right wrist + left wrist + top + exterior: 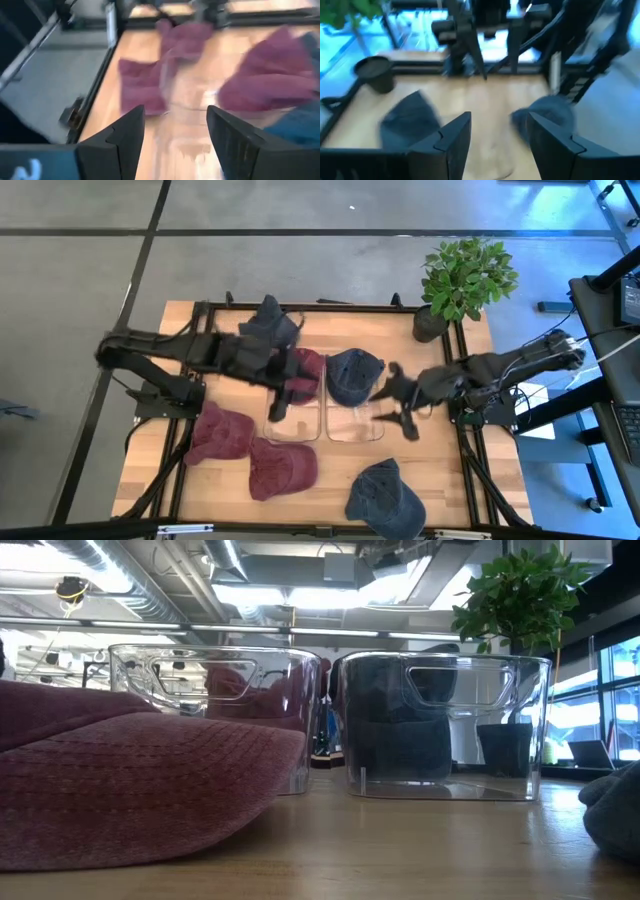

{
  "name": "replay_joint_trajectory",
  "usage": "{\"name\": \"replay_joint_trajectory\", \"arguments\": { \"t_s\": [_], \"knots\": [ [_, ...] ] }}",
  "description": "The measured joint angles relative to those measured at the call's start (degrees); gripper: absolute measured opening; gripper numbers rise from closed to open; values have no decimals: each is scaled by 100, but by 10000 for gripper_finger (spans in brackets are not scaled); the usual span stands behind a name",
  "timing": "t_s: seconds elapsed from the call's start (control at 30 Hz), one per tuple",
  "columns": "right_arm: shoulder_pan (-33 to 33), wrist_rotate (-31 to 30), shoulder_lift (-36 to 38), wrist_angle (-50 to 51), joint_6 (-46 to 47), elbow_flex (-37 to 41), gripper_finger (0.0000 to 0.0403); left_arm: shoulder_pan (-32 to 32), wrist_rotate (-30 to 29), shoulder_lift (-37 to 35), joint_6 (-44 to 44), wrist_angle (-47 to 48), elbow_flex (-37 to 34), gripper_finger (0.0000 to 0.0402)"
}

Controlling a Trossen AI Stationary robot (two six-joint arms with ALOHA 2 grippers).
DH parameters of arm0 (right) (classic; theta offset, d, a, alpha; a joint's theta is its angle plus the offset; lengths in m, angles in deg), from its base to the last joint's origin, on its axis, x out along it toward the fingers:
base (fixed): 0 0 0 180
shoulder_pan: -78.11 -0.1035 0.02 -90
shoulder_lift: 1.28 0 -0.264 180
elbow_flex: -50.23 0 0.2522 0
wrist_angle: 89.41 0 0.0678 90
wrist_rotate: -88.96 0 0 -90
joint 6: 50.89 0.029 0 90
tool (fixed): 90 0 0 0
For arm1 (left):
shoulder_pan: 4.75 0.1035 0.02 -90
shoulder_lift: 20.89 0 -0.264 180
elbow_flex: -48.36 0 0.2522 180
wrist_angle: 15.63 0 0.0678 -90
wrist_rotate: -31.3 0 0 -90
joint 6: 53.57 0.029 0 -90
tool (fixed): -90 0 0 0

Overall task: Pick & Place hat
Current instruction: Put the bottom blue cap into the right transparent bin

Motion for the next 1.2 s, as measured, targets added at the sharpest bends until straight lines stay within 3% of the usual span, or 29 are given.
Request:
{"name": "replay_joint_trajectory", "arguments": {
  "t_s": [0.23, 0.4, 0.83, 0.97, 1.2],
  "knots": [
    [-975, -32, -1099, 1118, 29, -834, 213, -787, -254, -734, -577, -1982, -1679, 185],
    [-1568, -60, -1926, 1128, 118, -885, 213, -1235, -254, -813, -955, -3110, -2191, 185],
    [-1929, -458, -4083, 772, 621, -885, 213, -1766, -705, -722, -1199, -3286, -2266, 185],
    [-1935, -622, -4452, 699, 468, -895, 213, -1803, -710, -720, -1324, -3287, -2264, 185],
    [-1907, -166, -4802, 468, 467, -896, 211, -1801, -713, -720, -1352, -3287, -2264, 185]
  ]
}}
